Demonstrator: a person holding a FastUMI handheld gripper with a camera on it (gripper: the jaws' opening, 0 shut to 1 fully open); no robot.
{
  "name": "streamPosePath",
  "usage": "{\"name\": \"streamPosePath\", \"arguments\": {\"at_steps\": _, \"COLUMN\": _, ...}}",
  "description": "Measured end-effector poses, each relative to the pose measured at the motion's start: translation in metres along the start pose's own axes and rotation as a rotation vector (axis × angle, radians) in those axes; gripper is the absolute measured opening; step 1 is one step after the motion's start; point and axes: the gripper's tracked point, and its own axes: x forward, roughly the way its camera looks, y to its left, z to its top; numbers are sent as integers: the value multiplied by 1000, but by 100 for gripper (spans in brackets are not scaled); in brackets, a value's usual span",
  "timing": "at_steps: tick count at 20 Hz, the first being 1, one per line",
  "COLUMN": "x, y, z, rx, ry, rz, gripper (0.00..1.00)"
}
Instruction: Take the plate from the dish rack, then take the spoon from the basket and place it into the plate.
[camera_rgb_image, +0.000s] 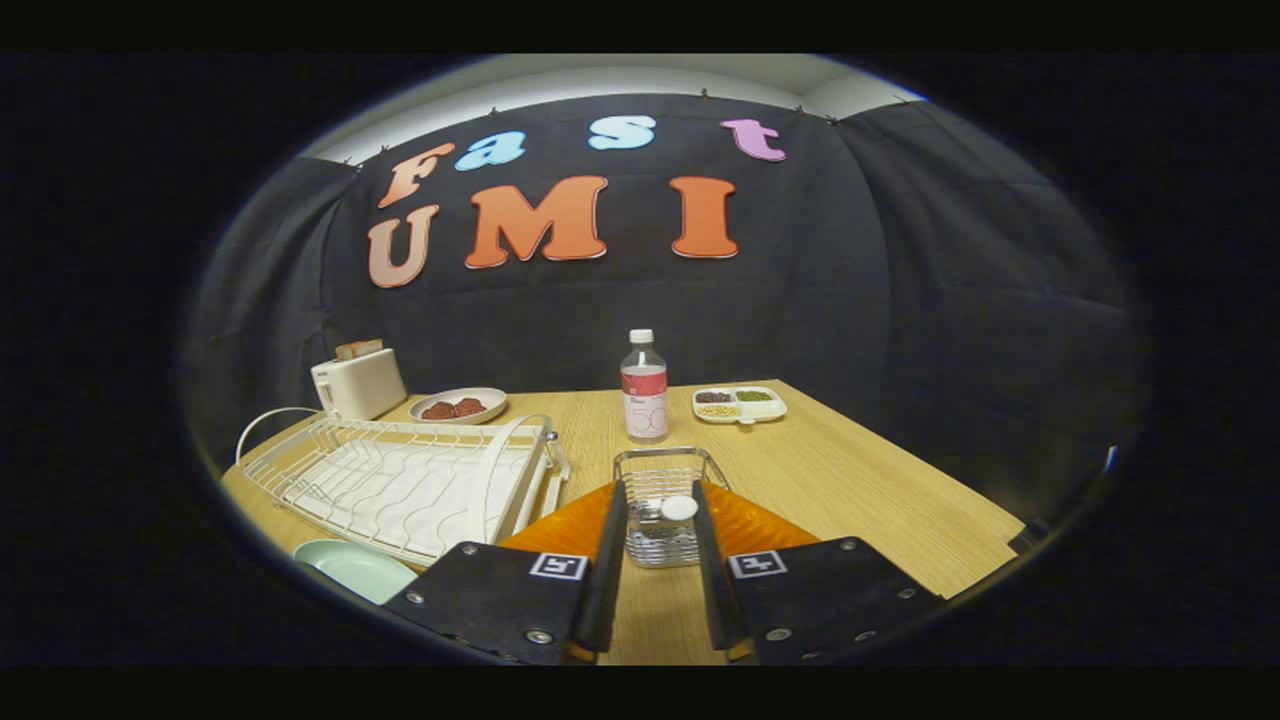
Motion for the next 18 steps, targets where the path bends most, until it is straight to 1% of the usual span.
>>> {"name": "streamPosePath", "arguments": {"at_steps": 1, "x": 1, "y": 1, "z": 0, "rx": -4, "ry": 4, "rz": -2, "gripper": 32}}
{"name": "streamPosePath", "arguments": {"at_steps": 2, "x": 1, "y": 2, "z": 0, "rx": 0, "ry": 0, "rz": 3, "gripper": 19}}
{"name": "streamPosePath", "arguments": {"at_steps": 4, "x": 2, "y": 5, "z": 0, "rx": -16, "ry": 0, "rz": 7, "gripper": 12}}
{"name": "streamPosePath", "arguments": {"at_steps": 8, "x": -3, "y": 7, "z": 7, "rx": -40, "ry": -9, "rz": -1, "gripper": 7}}
{"name": "streamPosePath", "arguments": {"at_steps": 11, "x": -10, "y": 5, "z": 21, "rx": -51, "ry": -34, "rz": -15, "gripper": 7}}
{"name": "streamPosePath", "arguments": {"at_steps": 15, "x": -30, "y": -1, "z": 43, "rx": -68, "ry": -72, "rz": -39, "gripper": 7}}
{"name": "streamPosePath", "arguments": {"at_steps": 18, "x": -53, "y": -7, "z": 58, "rx": -67, "ry": -103, "rz": -55, "gripper": 7}}
